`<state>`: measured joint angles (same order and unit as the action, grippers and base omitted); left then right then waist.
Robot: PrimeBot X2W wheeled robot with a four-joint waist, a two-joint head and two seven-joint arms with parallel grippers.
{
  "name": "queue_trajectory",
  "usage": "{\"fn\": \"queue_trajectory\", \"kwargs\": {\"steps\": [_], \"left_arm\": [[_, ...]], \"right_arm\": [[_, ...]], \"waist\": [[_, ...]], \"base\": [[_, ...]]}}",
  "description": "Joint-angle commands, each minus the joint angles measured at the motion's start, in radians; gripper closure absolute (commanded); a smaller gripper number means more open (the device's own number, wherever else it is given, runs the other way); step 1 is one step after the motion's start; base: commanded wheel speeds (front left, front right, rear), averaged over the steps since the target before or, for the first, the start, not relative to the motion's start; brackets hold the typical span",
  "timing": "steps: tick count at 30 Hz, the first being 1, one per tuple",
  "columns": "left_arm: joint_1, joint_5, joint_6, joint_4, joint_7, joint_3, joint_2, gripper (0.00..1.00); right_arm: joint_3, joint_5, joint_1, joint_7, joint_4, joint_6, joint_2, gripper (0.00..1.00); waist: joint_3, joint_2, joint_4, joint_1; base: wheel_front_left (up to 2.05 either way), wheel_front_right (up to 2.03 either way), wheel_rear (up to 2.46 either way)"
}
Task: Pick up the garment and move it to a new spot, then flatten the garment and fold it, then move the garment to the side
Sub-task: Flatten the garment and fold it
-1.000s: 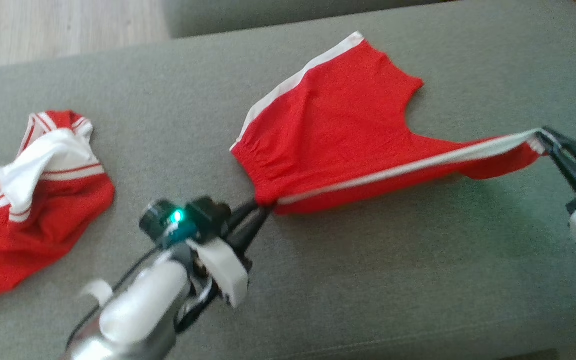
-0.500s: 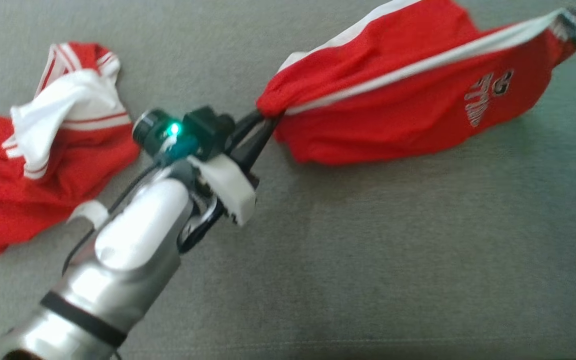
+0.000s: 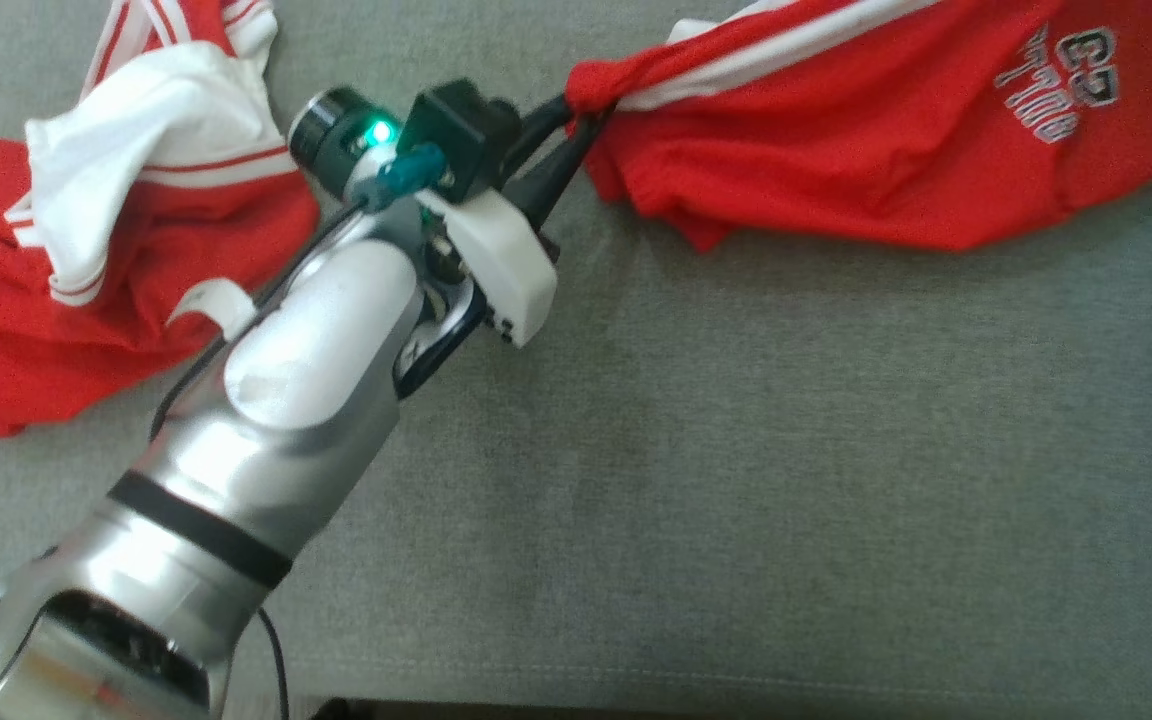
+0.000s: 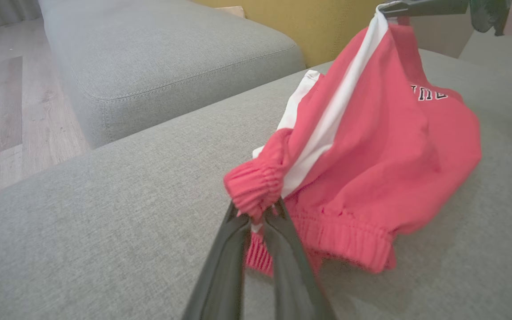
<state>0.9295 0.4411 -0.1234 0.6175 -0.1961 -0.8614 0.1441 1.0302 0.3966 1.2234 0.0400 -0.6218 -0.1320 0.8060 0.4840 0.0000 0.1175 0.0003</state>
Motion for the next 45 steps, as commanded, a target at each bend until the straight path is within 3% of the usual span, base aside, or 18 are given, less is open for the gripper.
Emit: {"fn": "queue_trajectory", "kwargs": {"steps": [1,13,14,15,16,24,34,39,45], "left_arm": [[0.045,-0.01,0.0,-0.017,-0.012,0.027,0.018,1.0],[0.131,-0.005,-0.004,0.083,-0.048,0.004,-0.024,1.0],[0.135,-0.005,-0.005,0.09,-0.05,0.002,-0.027,1.0],[0.14,-0.005,-0.005,0.097,-0.052,0.0,-0.029,0.54],[0.144,-0.005,-0.005,0.104,-0.054,-0.001,-0.03,0.02],[0.143,-0.005,0.004,0.15,-0.064,0.014,-0.03,0.0],[0.029,0.014,0.045,0.113,-0.065,0.111,0.013,0.0],[-0.037,0.024,0.072,0.037,-0.066,0.192,0.036,0.0],[-0.214,0.011,0.112,-0.172,-0.066,0.375,0.052,0.0]], "right_arm": [[0.002,0.009,0.009,-0.01,0.001,0.001,0.036,1.0],[0.175,0.052,0.174,-0.072,-0.145,0.001,0.011,1.0],[0.184,0.052,0.182,-0.084,-0.156,0.001,0.005,0.92],[0.188,0.058,0.188,-0.097,-0.168,0.001,-0.001,0.0],[0.191,0.067,0.192,-0.104,-0.182,0.001,-0.01,0.0],[0.189,0.122,0.18,-0.175,-0.298,0.001,-0.084,0.0],[0.032,0.269,0.052,-0.286,-0.393,0.001,-0.204,0.0],[-0.085,0.323,-0.009,-0.3,-0.35,0.001,-0.248,0.0],[-0.41,0.265,-0.229,-0.301,-0.136,0.001,-0.312,0.0]], "waist": [[0.021,0.0,0.014,-0.0003],[0.085,0.0,0.044,-0.0003],[0.088,0.0,0.045,-0.0003],[0.09,0.0,0.045,-0.0003],[0.092,0.0,0.045,-0.0003],[0.058,0.0,0.018,-0.0003],[-0.081,0.0,-0.062,-0.0003],[-0.137,0.0,-0.099,-0.0003],[-0.225,0.0,-0.148,-0.0003]], "base": [[0.0,0.0,0.0],[0.0,0.0,0.0],[0.0,0.0,0.0],[0.0,0.0,0.0],[0.0,0.0,0.0],[0.0,0.0,0.0],[0.0,0.0,0.0],[0.0,0.0,0.0],[0.0,0.0,0.0]]}}
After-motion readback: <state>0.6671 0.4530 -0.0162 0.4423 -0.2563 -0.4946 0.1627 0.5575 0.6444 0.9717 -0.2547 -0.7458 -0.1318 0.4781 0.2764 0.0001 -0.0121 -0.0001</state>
